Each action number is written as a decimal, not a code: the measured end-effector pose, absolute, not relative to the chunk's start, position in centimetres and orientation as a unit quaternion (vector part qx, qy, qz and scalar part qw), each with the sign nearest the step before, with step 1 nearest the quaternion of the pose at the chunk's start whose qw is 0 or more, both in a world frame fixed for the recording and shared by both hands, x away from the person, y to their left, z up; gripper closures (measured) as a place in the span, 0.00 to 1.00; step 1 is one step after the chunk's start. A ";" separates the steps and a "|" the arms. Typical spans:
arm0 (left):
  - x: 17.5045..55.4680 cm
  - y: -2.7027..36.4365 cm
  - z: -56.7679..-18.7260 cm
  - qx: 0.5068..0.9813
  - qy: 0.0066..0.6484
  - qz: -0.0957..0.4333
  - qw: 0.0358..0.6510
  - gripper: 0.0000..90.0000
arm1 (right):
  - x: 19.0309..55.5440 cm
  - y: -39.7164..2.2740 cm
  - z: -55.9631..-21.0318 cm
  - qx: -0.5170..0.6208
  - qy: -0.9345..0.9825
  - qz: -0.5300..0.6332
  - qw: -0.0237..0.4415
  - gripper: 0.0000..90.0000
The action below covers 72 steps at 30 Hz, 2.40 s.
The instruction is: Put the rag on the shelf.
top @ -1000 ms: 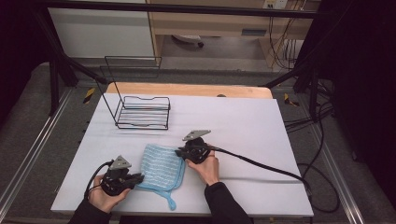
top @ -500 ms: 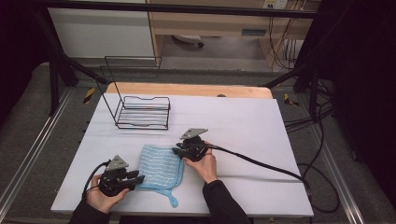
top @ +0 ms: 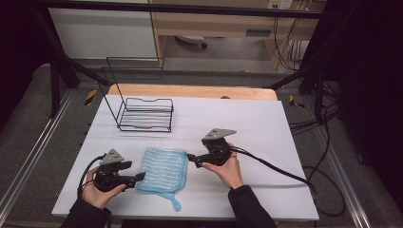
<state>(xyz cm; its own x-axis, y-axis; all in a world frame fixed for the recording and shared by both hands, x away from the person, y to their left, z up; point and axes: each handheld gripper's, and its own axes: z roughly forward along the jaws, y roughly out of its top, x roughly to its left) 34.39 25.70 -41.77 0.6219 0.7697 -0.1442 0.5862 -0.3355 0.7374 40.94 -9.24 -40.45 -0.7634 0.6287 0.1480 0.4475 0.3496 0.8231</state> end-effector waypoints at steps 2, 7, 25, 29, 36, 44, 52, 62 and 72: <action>34.8 25.7 -41.6 0.810 0.417 0.116 0.396 0.23 | 40.7 -10.3 -40.6 0.335 0.814 0.465 0.097 0.11; 35.8 25.8 -41.2 0.813 0.413 0.126 0.392 0.14 | 39.8 -12.6 -41.5 0.347 0.813 0.459 0.093 0.05; 41.1 23.6 -40.3 0.804 0.433 0.142 0.381 0.13 | 37.1 -16.0 -43.5 0.370 0.806 0.453 0.092 0.04; 42.4 23.6 -41.2 0.802 0.451 0.143 0.363 0.19 | 37.0 -16.1 -43.4 0.373 0.803 0.455 0.093 0.04; 43.3 23.8 -42.8 0.808 0.468 0.122 0.337 0.37 | 36.7 -16.0 -43.6 0.374 0.803 0.452 0.099 0.04; 43.2 23.6 -44.0 0.809 0.465 0.104 0.345 0.61 | 36.8 -15.8 -44.0 0.376 0.807 0.445 0.096 0.06; 42.8 23.1 -44.2 0.813 0.456 0.092 0.349 0.82 | 37.0 -15.6 -44.0 0.386 0.802 0.446 0.091 0.06; 42.6 22.9 -44.3 0.814 0.455 0.101 0.347 0.87 | 37.7 -14.3 -42.8 0.383 0.798 0.453 0.104 0.04; 42.5 22.9 -44.5 0.814 0.450 0.108 0.350 0.87 | 39.1 -10.4 -40.6 0.374 0.794 0.465 0.118 0.03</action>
<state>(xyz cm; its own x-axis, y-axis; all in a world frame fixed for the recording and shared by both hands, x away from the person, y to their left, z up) 42.45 22.89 -44.46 0.5713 0.8088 -0.1398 0.6577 -0.3492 0.6675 39.07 -10.39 -40.60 -0.6930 0.7028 0.1606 0.4839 0.2883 0.8263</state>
